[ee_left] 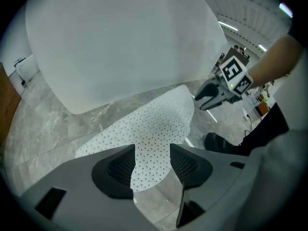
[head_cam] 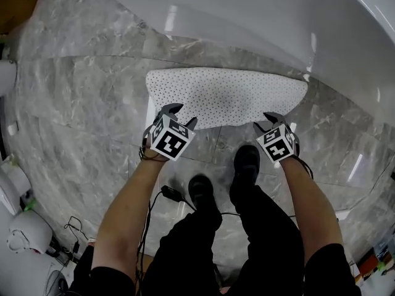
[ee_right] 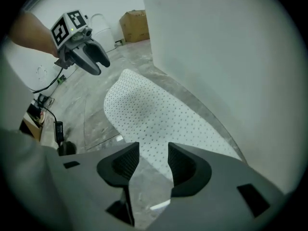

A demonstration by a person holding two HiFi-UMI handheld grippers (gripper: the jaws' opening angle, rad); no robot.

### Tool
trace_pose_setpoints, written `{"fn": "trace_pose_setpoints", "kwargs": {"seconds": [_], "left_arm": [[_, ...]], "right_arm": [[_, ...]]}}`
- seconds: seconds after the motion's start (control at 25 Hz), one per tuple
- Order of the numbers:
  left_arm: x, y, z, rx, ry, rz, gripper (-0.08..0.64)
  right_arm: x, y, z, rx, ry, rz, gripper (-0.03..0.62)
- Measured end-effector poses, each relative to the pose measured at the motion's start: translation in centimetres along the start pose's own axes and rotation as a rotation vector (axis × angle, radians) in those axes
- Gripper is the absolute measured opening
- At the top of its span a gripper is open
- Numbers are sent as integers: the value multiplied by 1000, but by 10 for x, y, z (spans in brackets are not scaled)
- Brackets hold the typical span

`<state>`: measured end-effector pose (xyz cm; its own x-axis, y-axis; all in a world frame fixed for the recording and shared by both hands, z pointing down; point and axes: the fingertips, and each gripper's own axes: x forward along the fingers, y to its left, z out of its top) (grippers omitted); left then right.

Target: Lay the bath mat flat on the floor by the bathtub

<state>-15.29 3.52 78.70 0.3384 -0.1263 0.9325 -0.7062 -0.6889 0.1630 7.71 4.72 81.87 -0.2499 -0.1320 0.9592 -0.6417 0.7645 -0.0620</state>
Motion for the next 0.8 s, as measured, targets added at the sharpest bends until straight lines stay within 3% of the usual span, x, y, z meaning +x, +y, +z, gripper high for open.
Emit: {"fn": "trace_pose_setpoints", "kwargs": {"seconds": [0.2, 0.44, 0.6, 0.68, 0.8], "left_arm": [[56, 21, 2, 210, 64, 21, 242], [94, 67, 31, 279, 23, 93, 250], [115, 91, 47, 387, 59, 123, 273], [127, 90, 53, 451, 107, 87, 275], [142, 84, 52, 544, 208, 35, 275]], "right_arm": [[42, -56, 56, -253, -11, -27, 202], [86, -99, 92, -474, 37, -42, 218], [103, -110, 86, -418, 57, 109, 227], [111, -112, 68, -420, 114, 191, 239], [120, -116, 52, -448, 153, 243, 238]]}}
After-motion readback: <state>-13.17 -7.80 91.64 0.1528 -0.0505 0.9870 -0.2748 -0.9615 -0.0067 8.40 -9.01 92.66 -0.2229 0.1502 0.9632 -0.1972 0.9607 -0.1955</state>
